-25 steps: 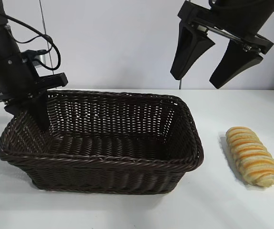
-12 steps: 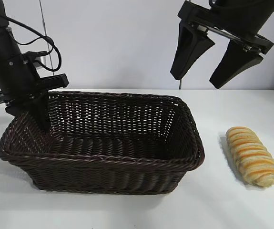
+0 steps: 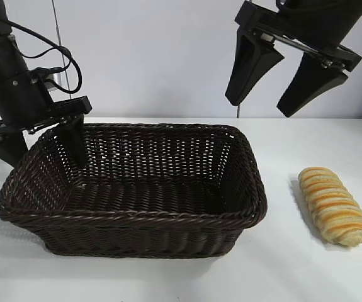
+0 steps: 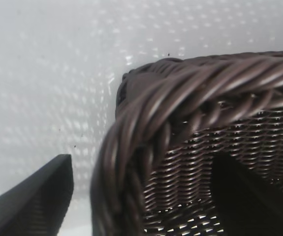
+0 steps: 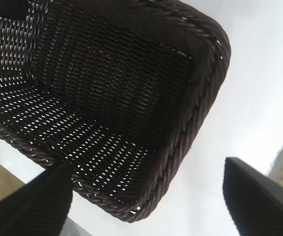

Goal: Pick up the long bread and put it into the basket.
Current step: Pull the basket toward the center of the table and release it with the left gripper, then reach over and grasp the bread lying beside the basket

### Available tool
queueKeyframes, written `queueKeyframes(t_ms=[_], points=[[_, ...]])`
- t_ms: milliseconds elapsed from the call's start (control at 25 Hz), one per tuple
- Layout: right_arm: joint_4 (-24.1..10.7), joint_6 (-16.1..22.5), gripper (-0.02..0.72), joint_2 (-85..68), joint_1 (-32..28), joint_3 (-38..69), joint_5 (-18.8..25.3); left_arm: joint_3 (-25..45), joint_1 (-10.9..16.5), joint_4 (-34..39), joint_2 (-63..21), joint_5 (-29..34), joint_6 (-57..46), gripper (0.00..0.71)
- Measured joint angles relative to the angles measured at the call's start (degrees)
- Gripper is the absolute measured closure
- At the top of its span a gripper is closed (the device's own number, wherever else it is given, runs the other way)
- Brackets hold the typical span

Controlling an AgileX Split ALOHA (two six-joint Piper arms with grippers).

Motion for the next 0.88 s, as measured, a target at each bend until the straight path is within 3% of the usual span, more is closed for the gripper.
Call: queueKeyframes(t_ms=[280, 560, 880], points=[[0.00, 0.02, 0.102, 0.00, 0.00, 0.00, 0.00, 0.00, 0.23, -0.17, -7.39, 1.81, -0.09, 0.145], [0.00, 0.07, 0.102, 0.00, 0.00, 0.00, 0.98, 0.00, 0.29, -6.14, -12.42, 2.54, -0.08, 0.145], [0.04, 0.07, 0.102, 0.00, 0.00, 0.00, 1.02, 6.86, 0.24, -12.28, -12.60, -2.56, -0.08, 0.145]])
